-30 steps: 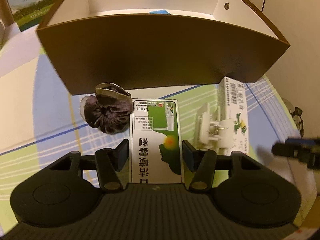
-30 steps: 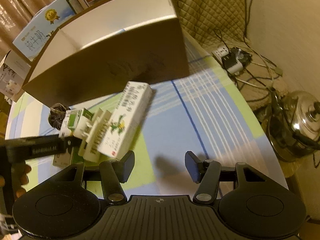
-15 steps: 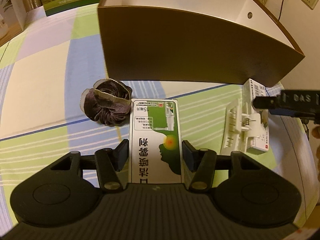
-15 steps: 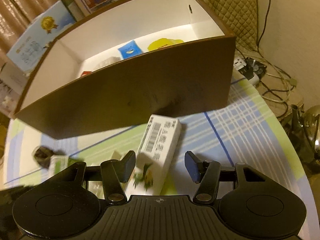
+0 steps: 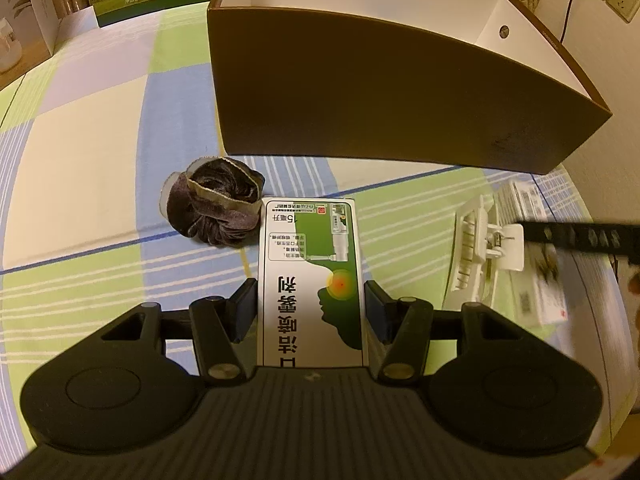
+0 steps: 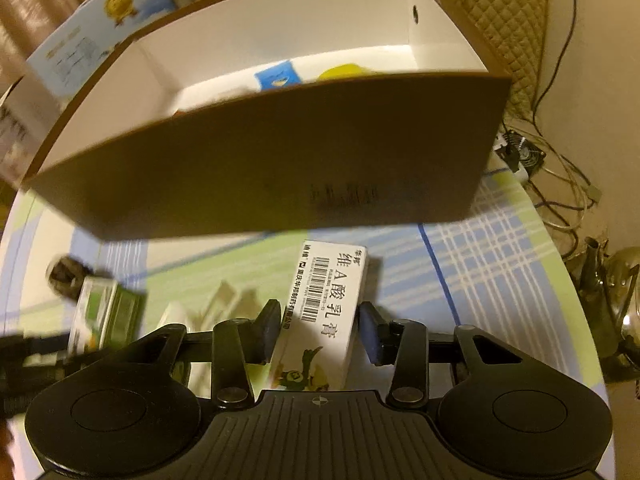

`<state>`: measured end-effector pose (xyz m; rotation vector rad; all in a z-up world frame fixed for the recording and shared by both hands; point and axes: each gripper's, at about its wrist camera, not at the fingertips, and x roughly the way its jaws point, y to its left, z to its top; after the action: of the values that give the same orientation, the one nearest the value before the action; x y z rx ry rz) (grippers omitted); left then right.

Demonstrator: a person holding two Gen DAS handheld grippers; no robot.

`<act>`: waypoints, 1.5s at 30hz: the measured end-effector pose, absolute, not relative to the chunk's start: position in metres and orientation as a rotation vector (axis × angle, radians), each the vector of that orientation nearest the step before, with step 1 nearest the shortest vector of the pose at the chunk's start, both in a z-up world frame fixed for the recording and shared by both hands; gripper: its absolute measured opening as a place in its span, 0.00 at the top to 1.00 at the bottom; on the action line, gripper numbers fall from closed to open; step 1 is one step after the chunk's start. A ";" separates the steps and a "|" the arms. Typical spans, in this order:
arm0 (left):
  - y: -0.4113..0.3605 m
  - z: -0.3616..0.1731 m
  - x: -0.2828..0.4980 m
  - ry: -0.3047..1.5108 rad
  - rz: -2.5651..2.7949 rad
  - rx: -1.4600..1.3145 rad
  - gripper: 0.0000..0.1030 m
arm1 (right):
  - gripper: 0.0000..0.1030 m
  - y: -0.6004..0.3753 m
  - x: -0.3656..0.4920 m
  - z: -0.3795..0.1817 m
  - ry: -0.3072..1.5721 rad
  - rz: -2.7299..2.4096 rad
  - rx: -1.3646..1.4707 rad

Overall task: Organize objects
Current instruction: 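Grasp the white-green medicine box with the left gripper while the right grasps the white cream box, then carry both medicine boxes into the box and open both grippers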

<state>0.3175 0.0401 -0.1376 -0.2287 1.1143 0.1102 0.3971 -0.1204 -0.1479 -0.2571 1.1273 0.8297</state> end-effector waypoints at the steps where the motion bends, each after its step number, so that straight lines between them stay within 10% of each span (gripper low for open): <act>1: 0.039 -0.137 0.316 1.115 0.107 -0.231 0.50 | 0.63 -0.124 0.392 -0.148 1.128 0.850 -0.274; 45: -0.015 -0.144 0.270 1.200 0.055 -0.102 0.50 | 0.66 -0.184 0.303 -0.150 1.106 0.882 -0.525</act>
<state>0.2704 -0.0151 -0.1437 -0.1025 1.2004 0.0549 0.3027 -0.1843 -0.1500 -0.5254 1.1062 0.8825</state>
